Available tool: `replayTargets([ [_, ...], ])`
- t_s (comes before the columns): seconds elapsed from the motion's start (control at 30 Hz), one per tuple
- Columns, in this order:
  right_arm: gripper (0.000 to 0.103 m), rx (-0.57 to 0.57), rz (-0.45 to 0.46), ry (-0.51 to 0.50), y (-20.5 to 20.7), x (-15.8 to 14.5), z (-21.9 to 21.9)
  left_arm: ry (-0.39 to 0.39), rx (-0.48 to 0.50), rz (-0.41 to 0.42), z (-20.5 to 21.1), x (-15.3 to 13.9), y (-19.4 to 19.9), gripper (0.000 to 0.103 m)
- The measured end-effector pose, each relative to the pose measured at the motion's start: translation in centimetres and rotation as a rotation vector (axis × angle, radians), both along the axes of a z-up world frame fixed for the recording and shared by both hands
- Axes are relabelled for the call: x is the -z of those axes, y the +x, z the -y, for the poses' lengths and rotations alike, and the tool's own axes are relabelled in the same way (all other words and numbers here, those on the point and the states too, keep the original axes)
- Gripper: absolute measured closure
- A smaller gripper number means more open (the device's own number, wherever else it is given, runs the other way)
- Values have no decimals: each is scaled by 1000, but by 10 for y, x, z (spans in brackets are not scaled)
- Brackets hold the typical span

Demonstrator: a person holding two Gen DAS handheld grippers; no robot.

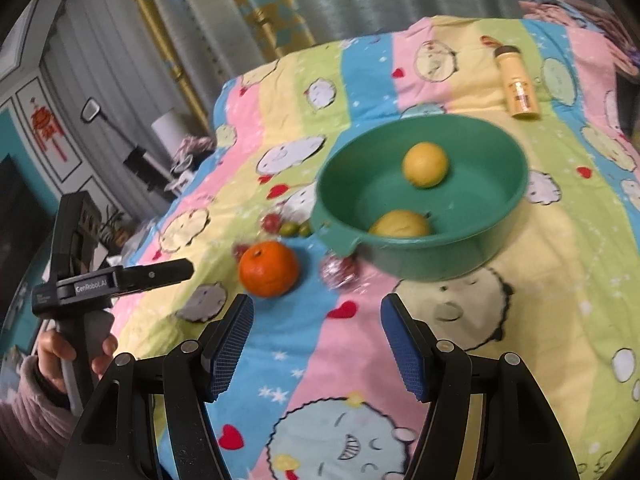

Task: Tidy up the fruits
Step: 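Move the left gripper back to the large orange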

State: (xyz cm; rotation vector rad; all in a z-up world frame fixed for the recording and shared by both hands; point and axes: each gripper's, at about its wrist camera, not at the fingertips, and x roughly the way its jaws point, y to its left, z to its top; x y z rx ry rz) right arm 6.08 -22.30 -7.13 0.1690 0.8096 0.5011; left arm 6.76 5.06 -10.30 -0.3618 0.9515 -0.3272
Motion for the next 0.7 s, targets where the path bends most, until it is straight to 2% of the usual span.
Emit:
replayTargets([
  [0.2,36,-52,-8,-24,-3,6,-20,-7,23,-2,5,4,-5,14],
  [0.47,36,-96,-25,-67,1,18,-41,7,60,39,8,9,-5,14],
  [0.7,36,-114,-44,-80,11,30,-58,-1,77,28,9,22,0,14],
])
